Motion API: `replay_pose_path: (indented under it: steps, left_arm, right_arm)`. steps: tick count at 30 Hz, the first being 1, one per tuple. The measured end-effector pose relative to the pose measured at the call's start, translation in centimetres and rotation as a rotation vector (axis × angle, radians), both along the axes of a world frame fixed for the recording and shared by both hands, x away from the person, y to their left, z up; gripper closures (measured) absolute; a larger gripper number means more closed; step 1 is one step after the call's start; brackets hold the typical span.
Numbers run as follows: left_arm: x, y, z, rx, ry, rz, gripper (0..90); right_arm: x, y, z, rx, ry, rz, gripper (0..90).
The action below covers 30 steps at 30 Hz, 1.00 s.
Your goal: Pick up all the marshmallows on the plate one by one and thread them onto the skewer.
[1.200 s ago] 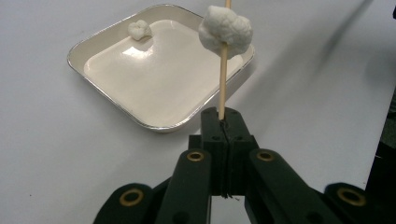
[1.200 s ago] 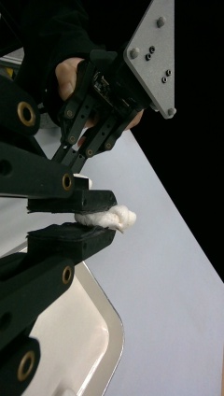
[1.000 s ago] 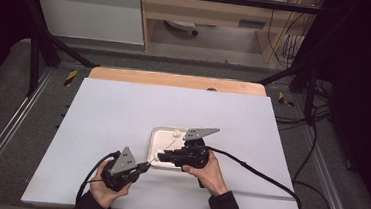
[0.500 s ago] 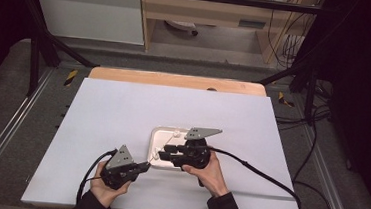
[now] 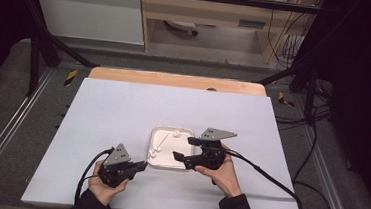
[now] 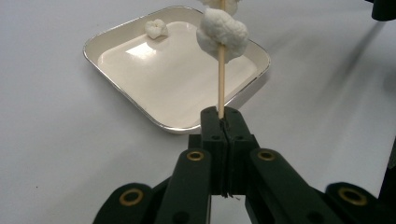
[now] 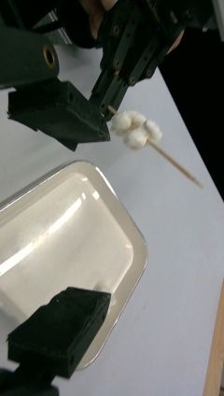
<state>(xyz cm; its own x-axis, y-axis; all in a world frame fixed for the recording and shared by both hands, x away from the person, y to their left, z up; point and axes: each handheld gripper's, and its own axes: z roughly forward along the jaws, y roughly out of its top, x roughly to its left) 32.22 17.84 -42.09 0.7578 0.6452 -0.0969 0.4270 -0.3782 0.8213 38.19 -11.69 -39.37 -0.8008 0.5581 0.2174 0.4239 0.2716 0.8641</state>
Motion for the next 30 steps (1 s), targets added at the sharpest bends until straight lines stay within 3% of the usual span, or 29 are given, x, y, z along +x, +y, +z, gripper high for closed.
replay_pose_path:
  steps: [8,15,19,30]
  left_arm:
    - [0.1,0.3,-0.1,-0.009,0.008,0.002,88.6]
    - [0.1,0.7,-0.1,-0.023,0.012,0.009,88.6]
    - [0.2,0.8,-0.1,-0.025,0.014,0.009,88.6]
    - [0.2,1.1,0.0,-0.032,0.011,0.013,88.6]
  right_arm:
    - [0.7,-0.8,-0.6,-0.084,0.013,-0.053,5.6]
    - [1.6,-0.8,-0.6,-0.100,-0.013,-0.104,5.0]
    - [2.3,-0.5,-0.7,-0.104,-0.006,-0.129,5.6]
    - [5.4,2.4,-1.3,-0.152,0.015,-0.146,13.7]
